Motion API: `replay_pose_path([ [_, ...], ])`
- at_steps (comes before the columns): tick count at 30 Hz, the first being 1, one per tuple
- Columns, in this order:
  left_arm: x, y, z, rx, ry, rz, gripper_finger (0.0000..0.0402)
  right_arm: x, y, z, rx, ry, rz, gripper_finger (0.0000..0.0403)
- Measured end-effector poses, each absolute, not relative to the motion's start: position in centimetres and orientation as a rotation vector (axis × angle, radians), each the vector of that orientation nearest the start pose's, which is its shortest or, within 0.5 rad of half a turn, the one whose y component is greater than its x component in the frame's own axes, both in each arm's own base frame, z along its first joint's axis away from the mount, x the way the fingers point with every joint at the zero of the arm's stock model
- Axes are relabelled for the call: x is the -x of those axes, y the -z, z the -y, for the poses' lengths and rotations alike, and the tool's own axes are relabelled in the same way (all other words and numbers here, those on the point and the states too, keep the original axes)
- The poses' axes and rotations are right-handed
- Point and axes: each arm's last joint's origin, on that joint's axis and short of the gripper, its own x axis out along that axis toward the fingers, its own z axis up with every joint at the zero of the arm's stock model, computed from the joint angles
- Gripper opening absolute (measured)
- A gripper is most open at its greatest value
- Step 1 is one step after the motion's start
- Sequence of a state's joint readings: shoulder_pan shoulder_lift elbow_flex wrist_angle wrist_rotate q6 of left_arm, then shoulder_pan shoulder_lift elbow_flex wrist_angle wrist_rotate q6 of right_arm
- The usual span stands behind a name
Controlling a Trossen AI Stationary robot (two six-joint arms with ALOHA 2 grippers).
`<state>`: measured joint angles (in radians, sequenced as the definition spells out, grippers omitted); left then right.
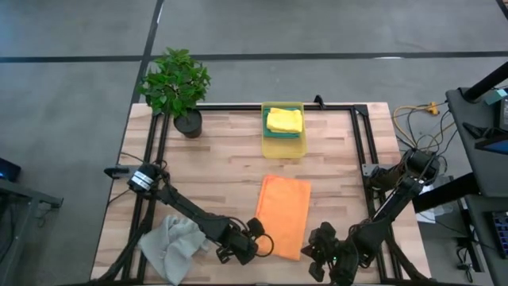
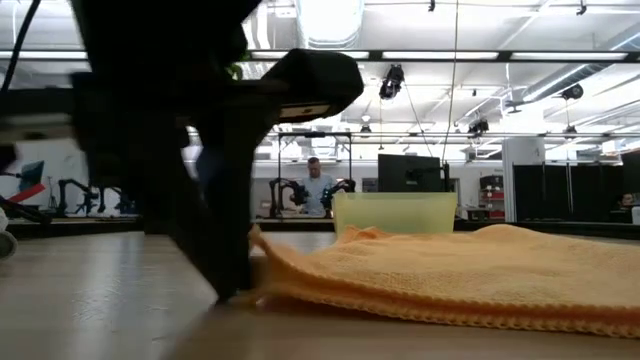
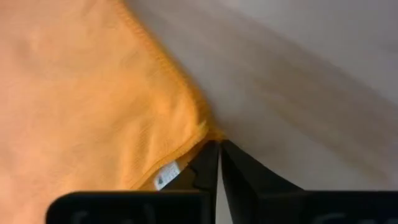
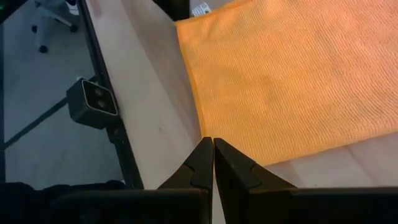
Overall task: Fold microfiber towels
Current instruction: Fold the orange microfiber towel
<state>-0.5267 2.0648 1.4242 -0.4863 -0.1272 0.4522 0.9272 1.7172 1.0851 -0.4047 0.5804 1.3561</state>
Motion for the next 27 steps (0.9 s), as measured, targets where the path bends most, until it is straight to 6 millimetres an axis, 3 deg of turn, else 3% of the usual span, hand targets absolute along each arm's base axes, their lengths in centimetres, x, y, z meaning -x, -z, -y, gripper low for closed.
replay_pose_path([
  [9, -35.7, -16.0, 20.2, -0.833, 0.619, -1.012, 0.0085, -21.6, -18.9, -26.1, -0.575, 0.229, -0.783, 0.0009],
  [18, -35.2, -16.2, 21.2, -0.924, 0.602, -0.98, 0.0175, -21.6, -18.9, -26.1, -0.568, 0.226, -0.783, 0.0009],
  [21, -35.5, -16.6, 21.5, -0.992, 0.569, -0.917, 0.0191, -21.6, -18.9, -26.1, -0.572, 0.228, -0.783, 0.0009],
  [27, -35.7, -16.7, 21.8, -1.02, 0.681, -0.845, 0.0198, -21.6, -18.9, -26.1, -0.575, 0.229, -0.783, 0.0009],
])
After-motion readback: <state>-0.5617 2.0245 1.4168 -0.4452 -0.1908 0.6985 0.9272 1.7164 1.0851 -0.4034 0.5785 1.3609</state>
